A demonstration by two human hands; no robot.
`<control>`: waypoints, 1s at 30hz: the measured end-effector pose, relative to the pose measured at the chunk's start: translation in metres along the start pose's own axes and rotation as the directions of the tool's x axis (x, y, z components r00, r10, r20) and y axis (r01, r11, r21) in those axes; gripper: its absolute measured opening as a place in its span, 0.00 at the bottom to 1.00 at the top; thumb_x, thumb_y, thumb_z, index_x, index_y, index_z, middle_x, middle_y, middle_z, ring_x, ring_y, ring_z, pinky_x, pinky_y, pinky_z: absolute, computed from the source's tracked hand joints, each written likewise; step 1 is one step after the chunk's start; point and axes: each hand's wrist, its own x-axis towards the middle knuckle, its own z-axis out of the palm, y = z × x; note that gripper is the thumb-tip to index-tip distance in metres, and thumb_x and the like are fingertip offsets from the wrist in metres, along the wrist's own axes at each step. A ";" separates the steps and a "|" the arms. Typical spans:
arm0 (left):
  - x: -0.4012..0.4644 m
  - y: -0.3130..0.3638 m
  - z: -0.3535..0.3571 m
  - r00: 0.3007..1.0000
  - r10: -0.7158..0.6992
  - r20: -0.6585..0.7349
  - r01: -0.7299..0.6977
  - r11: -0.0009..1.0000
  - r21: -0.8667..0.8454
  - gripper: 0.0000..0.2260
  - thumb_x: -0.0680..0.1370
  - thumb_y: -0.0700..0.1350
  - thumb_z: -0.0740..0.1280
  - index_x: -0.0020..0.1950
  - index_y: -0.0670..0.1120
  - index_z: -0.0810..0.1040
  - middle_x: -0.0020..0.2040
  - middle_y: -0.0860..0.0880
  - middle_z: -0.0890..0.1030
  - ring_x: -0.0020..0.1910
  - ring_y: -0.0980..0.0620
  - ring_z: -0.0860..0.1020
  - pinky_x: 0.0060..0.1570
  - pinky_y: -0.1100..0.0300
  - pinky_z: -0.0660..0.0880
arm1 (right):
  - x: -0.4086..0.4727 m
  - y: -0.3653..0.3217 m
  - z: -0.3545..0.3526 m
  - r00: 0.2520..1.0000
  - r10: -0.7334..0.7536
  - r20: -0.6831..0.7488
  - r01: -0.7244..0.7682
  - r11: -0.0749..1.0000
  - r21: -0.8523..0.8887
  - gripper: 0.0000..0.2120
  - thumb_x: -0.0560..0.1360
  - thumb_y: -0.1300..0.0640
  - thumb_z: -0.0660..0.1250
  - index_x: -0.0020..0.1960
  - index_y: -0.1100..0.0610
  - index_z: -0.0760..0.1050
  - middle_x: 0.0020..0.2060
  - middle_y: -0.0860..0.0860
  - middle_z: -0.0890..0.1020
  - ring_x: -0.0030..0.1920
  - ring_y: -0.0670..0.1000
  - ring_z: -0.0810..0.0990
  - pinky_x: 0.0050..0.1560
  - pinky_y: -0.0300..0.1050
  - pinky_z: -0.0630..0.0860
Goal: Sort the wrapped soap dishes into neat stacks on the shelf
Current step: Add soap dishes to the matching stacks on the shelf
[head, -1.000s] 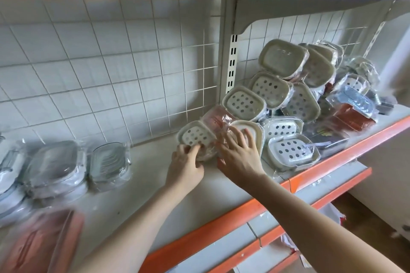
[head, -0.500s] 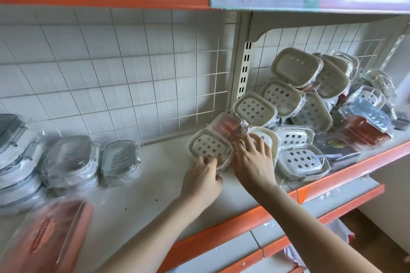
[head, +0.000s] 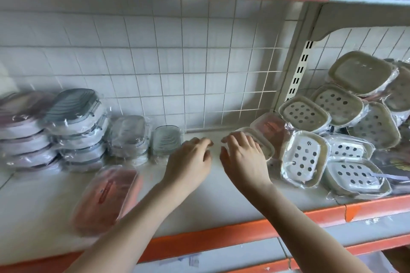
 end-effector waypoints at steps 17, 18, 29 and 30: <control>-0.105 -0.141 -0.074 0.932 -0.277 -0.234 0.320 0.932 0.169 0.13 0.72 0.47 0.62 0.55 0.50 0.78 0.50 0.49 0.80 0.48 0.43 0.77 0.45 0.50 0.77 | -0.050 -0.163 0.048 0.900 -0.276 0.337 0.090 0.874 0.478 0.30 0.74 0.35 0.51 0.64 0.56 0.69 0.62 0.51 0.70 0.59 0.55 0.74 0.53 0.50 0.75; -0.110 -0.143 -0.074 0.932 -0.284 -0.224 0.321 0.935 0.149 0.17 0.73 0.51 0.58 0.58 0.51 0.78 0.51 0.50 0.79 0.49 0.43 0.77 0.45 0.51 0.77 | -0.052 -0.165 0.049 0.892 -0.284 0.352 0.071 0.856 0.513 0.33 0.74 0.33 0.51 0.66 0.56 0.67 0.64 0.51 0.68 0.61 0.54 0.73 0.56 0.49 0.74; -0.138 -0.164 -0.070 0.919 -0.387 -0.083 0.336 0.873 -0.353 0.28 0.73 0.55 0.68 0.69 0.44 0.69 0.64 0.53 0.74 0.62 0.62 0.71 0.57 0.77 0.61 | -0.065 -0.166 0.052 0.836 -0.348 0.425 -0.005 0.768 0.640 0.52 0.65 0.28 0.63 0.77 0.57 0.48 0.76 0.50 0.51 0.76 0.43 0.46 0.74 0.44 0.58; -0.140 -0.166 -0.069 0.922 -0.380 -0.075 0.324 0.863 -0.387 0.29 0.72 0.59 0.67 0.68 0.46 0.70 0.64 0.53 0.75 0.61 0.62 0.72 0.57 0.77 0.62 | -0.065 -0.166 0.051 0.837 -0.346 0.423 -0.012 0.762 0.647 0.52 0.65 0.28 0.63 0.77 0.57 0.49 0.76 0.49 0.51 0.76 0.42 0.46 0.74 0.43 0.57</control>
